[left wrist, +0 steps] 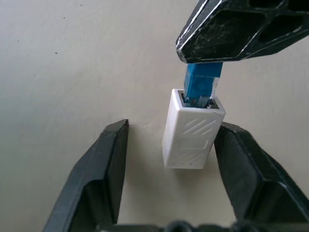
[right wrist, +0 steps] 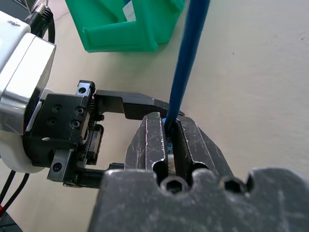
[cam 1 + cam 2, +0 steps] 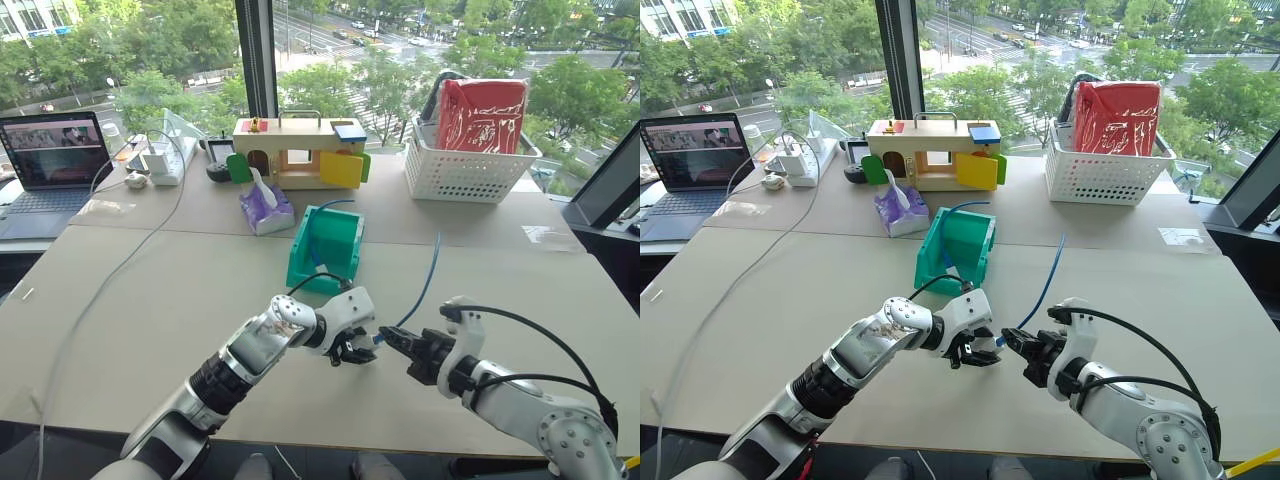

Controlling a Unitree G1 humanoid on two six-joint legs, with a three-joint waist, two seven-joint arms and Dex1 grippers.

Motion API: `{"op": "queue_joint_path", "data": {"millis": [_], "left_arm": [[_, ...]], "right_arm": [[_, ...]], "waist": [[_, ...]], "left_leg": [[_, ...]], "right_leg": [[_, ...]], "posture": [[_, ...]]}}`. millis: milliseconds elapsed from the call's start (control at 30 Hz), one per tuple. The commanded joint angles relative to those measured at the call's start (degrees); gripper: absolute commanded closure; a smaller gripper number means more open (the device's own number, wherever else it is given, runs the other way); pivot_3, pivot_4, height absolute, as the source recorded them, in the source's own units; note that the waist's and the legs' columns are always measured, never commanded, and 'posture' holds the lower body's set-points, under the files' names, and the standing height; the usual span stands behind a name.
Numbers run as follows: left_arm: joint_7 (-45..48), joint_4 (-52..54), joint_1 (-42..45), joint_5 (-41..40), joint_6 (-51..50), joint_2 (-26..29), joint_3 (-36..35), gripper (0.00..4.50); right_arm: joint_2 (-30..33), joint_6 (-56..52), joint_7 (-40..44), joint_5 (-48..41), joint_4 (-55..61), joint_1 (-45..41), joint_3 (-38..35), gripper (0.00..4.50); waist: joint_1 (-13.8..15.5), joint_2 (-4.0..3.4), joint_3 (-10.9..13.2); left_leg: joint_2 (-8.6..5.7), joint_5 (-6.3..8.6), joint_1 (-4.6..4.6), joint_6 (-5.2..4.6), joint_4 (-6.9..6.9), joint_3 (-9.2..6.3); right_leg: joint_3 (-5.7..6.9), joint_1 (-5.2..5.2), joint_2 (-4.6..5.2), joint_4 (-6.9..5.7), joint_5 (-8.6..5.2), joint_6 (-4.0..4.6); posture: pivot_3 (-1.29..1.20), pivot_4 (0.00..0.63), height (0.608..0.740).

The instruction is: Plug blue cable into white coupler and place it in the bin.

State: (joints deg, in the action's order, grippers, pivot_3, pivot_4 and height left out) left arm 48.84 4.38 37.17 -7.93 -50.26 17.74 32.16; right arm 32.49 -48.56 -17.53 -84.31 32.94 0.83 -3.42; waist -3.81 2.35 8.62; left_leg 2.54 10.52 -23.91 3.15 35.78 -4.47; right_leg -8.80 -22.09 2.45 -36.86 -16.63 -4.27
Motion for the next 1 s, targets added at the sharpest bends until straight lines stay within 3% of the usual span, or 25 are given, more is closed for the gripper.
{"op": "queue_joint_path", "data": {"millis": [33,233,467,567,767,1000], "left_arm": [[-0.16,-1.77,-0.21,1.01,0.04,1.17,0.42,0.03],[4.93,1.31,-2.47,-2.54,2.09,5.32,-1.7,0.03],[4.37,2.23,-5.2,-9.64,-3.05,5.26,-10.63,0.03],[2.09,2.08,-7.03,-9.63,-1.07,6.01,-13.96,0.03],[2.58,8.4,-11.49,-14.2,-0.21,10.09,-22.07,0.03],[3.23,15.75,-17.59,-17.02,0.13,17.68,-27.71,0.03]], "right_arm": [[2.35,0.51,1.03,-5.81,0.66,-0.84,-4.53,4.5],[15.45,-2.06,9.78,-13.16,-4.74,-3.06,-15.4,4.5],[22.32,-3.51,16.28,-15.74,-11.95,-13.98,-16.8,4.5],[20.39,-4.12,17.69,-14.03,-16.22,-24.15,-12.14,4.5],[10.3,-6.59,23.59,-1.33,-29.78,-44.65,-0.89,4.5],[0.38,-3.43,35.11,18.55,-46.2,-56.13,6.06,4.5]], "waist": [[0.06,-0.01,0.02],[-0.19,-0.16,0.21],[-0.14,-0.33,0.51],[-0.18,-0.45,0.75],[-1.02,-0.65,1.23],[0.16,-0.74,1.37]], "left_leg": [[-0.01,0.0,-0.02,0.0,0.0,0.0],[-0.01,0.0,-0.15,-0.01,0.02,0.01],[-0.01,0.01,-0.21,-0.04,0.0,0.0],[-0.01,0.01,-0.25,-0.04,0.05,0.0],[0.04,-0.05,-0.17,-0.11,0.03,0.02],[-0.02,-0.05,-0.83,-0.11,0.02,0.0]], "right_leg": [[0.0,0.0,0.0,0.01,0.0,-0.01],[-0.01,-0.1,0.0,0.02,0.02,-0.02],[0.02,-0.15,-0.02,0.0,-0.01,0.01],[0.02,-0.16,-0.01,0.01,0.0,-0.02],[-0.01,-0.28,-0.06,-0.16,0.1,0.02],[0.1,-0.96,0.03,-0.27,0.32,0.39]], "posture": [[0.0,0.15,0.734],[0.0,0.15,0.734],[0.0,0.15,0.734],[0.0,0.15,0.734],[0.0,0.15,0.734],[0.0,0.15,0.734]]}}
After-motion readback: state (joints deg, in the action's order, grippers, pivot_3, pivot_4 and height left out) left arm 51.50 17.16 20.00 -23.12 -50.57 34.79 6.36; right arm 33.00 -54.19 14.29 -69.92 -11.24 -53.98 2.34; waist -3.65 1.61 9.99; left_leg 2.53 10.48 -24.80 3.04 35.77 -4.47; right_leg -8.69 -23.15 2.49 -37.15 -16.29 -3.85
